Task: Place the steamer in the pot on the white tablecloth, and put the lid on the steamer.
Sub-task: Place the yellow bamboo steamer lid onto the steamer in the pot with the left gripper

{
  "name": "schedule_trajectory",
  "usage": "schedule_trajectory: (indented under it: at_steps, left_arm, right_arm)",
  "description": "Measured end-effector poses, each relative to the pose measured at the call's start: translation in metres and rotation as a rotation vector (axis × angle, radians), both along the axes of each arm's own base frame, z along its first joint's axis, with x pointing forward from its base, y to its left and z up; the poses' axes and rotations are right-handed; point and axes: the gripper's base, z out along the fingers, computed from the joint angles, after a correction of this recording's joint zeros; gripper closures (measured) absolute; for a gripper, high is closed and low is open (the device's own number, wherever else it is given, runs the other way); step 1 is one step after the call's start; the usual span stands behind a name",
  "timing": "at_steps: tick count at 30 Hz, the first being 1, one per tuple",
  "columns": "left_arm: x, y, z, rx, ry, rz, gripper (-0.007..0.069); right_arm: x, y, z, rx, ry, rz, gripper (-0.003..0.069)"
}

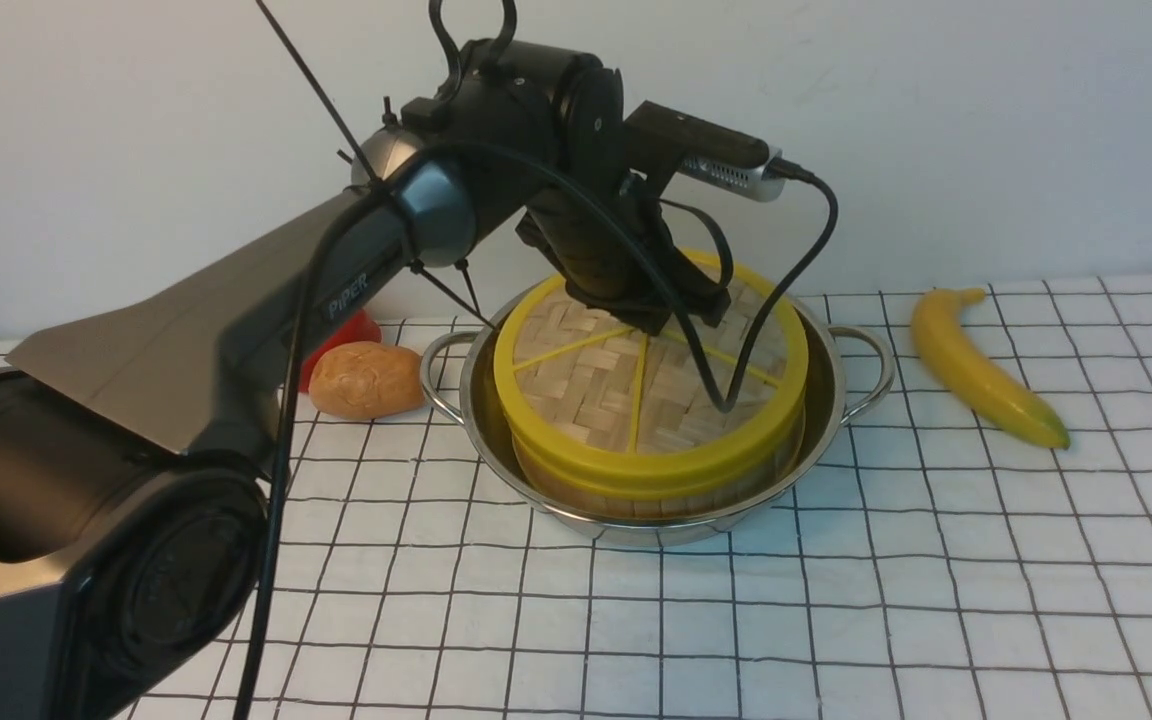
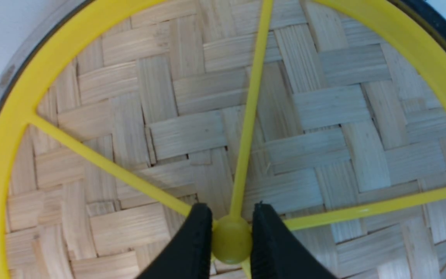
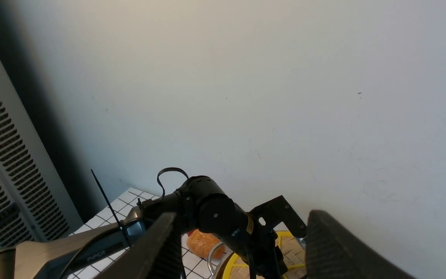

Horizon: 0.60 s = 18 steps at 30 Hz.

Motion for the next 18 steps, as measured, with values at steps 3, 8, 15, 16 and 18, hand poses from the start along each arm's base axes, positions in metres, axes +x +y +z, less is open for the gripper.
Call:
schedule_trajectory:
  at_steps: [3, 8, 15, 16, 18]
  left_arm:
    - [0.0003, 0.0005, 0.0000, 0.000, 0.000, 0.013, 0.0508]
    - [0.0009, 0.0018, 0.0000, 0.006, -0.003, 0.035, 0.0508]
    - [0.0011, 0.0023, -0.0005, 0.013, -0.002, 0.038, 0.0508]
    - [0.0011, 0.0024, -0.0010, 0.014, 0.000, 0.038, 0.0508]
    - [0.0010, 0.0025, -0.0047, 0.023, 0.015, 0.038, 0.0508]
  right_arm:
    - [0.0000, 0.0000, 0.0000, 0.000, 0.000, 0.000, 0.0230]
    - [0.0000, 0.0000, 0.0000, 0.000, 0.000, 0.000, 0.0230]
    - [0.0000, 0.0000, 0.0000, 0.000, 0.000, 0.000, 0.0230]
    - [0.0000, 0.0000, 0.0000, 0.000, 0.000, 0.000, 0.0230]
    - [0.0000, 0.0000, 0.0000, 0.000, 0.000, 0.000, 0.0230]
